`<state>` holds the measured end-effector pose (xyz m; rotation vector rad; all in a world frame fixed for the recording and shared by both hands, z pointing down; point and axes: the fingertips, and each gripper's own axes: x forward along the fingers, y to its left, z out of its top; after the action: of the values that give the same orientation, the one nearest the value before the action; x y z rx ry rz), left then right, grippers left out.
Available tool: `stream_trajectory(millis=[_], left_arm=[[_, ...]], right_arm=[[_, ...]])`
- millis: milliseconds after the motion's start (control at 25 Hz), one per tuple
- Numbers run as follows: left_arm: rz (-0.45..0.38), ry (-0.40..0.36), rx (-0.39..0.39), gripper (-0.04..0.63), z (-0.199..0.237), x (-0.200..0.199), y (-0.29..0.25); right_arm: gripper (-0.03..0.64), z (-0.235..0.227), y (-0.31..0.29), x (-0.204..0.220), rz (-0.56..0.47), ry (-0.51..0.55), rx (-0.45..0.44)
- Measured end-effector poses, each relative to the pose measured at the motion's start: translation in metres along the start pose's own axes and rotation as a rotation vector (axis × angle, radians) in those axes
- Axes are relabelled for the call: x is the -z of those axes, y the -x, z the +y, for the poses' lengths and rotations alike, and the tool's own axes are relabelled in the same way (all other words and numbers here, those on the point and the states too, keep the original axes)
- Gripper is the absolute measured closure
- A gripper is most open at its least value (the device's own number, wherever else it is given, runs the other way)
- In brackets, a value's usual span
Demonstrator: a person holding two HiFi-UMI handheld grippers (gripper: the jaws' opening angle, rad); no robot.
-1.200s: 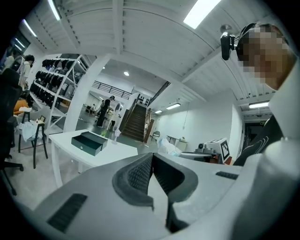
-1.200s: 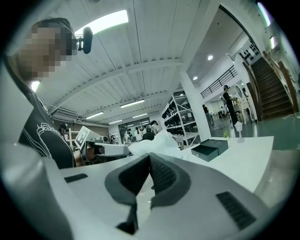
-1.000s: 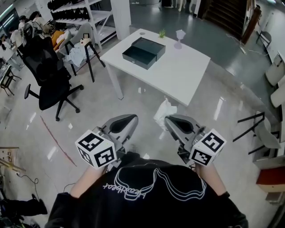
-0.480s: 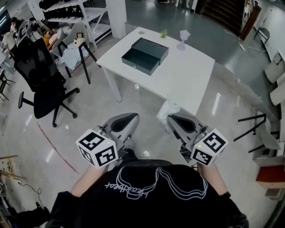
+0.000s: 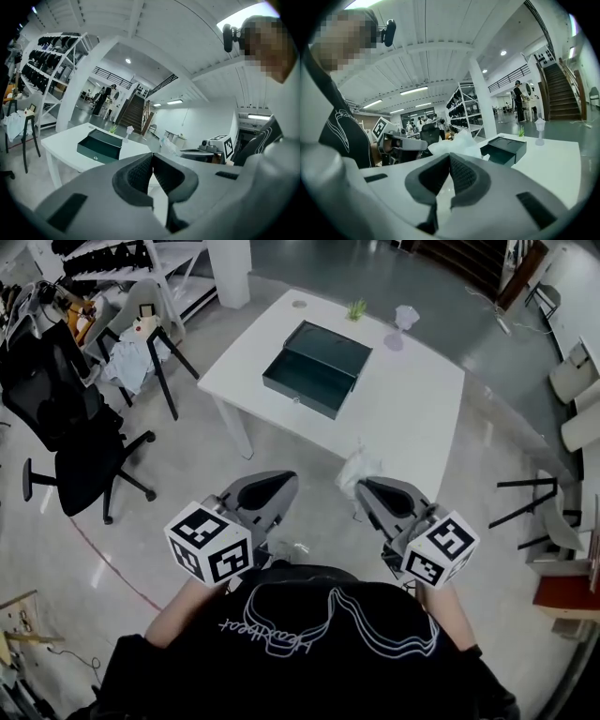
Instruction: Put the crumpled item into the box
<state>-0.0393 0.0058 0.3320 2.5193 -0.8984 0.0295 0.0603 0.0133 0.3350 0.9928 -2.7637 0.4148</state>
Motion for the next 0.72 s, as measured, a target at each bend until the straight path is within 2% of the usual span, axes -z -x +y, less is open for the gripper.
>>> stream_trajectory(millis=[320, 440, 600, 720], left_arm=[[0.026, 0.007, 0.044, 0.591, 0.069, -0.017, -0.01], [0.018, -0.001, 0.033, 0.591, 0.089, -0.026, -0.012], [0.016, -0.065, 0.01, 0.591, 0.105, -0.034, -0.017], [0.023, -0.047, 0.018, 0.591, 0.115, -0.037, -0.024]], right_arm=[[0.612, -0.03, -0.06, -0.007, 0.032, -0.017, 0.078], [0.612, -0.038, -0.075, -0.008, 0.053, -0.01, 0.1], [0.612, -0.05, -0.091, -0.007, 0.076, 0.002, 0.13], [0.612, -0.063, -0.104, -0.006, 0.097, 0.019, 0.142]])
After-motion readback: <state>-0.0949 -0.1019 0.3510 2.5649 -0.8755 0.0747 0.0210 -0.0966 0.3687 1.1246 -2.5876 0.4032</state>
